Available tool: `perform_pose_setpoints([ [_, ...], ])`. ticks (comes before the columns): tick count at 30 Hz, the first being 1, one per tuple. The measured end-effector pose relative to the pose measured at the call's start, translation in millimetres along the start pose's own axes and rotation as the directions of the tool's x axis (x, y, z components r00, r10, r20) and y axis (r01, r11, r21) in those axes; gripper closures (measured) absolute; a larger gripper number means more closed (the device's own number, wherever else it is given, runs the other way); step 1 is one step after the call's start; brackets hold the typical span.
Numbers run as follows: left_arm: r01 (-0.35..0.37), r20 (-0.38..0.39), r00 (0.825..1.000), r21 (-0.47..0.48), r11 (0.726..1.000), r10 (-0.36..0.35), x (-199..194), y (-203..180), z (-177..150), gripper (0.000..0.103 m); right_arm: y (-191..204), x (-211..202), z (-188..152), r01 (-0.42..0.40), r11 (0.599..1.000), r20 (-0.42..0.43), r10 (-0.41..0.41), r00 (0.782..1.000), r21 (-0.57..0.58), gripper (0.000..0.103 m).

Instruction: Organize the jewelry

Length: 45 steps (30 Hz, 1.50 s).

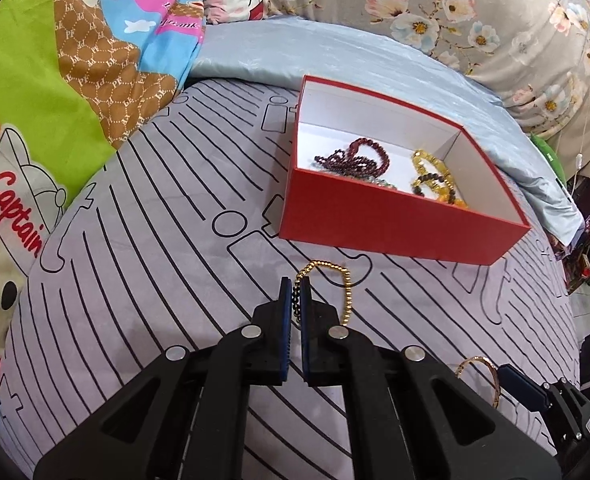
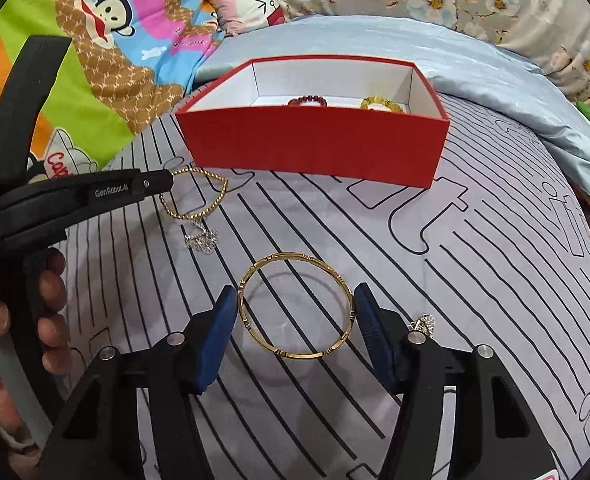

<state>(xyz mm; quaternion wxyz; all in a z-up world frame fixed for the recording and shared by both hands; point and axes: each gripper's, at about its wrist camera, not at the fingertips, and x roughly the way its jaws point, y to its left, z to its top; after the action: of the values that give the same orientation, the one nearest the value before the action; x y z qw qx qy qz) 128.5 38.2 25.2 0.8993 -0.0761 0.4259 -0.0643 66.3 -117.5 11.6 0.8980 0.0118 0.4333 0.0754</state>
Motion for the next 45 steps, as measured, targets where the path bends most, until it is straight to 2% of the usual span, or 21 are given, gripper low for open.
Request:
perform_pose_setpoints([
  [14, 0.078, 0.034, 0.996, 0.04, 0.996, -0.079, -50, -20, 3, 0.1, -12, -43, 9, -0.015, 0.999, 0.091, 0.011, 0.996, 0.038, 0.045],
  [21, 0.115, 0.077, 0.99, 0.09, 0.989, -0.122, -70, -42, 24, 0.1, -22, -49, 23, -0.018, 0.998, 0.123, 0.011, 0.992, 0.053, 0.045],
  [25, 0.137, 0.109, 0.983, 0.105, 0.985, -0.148, -74, -53, 45, 0.1, -32, -51, 43, -0.013, 0.998, 0.158, 0.003, 0.987, 0.061, 0.045],
  [34, 0.138, 0.152, 0.976, 0.12, 0.983, -0.155, -52, -69, 99, 0.1, -47, -31, 108, -0.006, 0.998, 0.207, -0.007, 0.978, 0.06, 0.045],
  [39, 0.117, 0.137, 0.982, 0.117, 0.986, -0.133, -24, -66, 120, 0.1, -49, -5, 139, -0.011, 0.998, 0.198, -0.002, 0.98, 0.066, 0.045],
  [45, 0.108, 0.118, 0.986, 0.095, 0.99, -0.119, -2, -53, 132, 0.1, -48, 25, 157, -0.004, 0.998, 0.164, -0.006, 0.986, 0.06, 0.045],
])
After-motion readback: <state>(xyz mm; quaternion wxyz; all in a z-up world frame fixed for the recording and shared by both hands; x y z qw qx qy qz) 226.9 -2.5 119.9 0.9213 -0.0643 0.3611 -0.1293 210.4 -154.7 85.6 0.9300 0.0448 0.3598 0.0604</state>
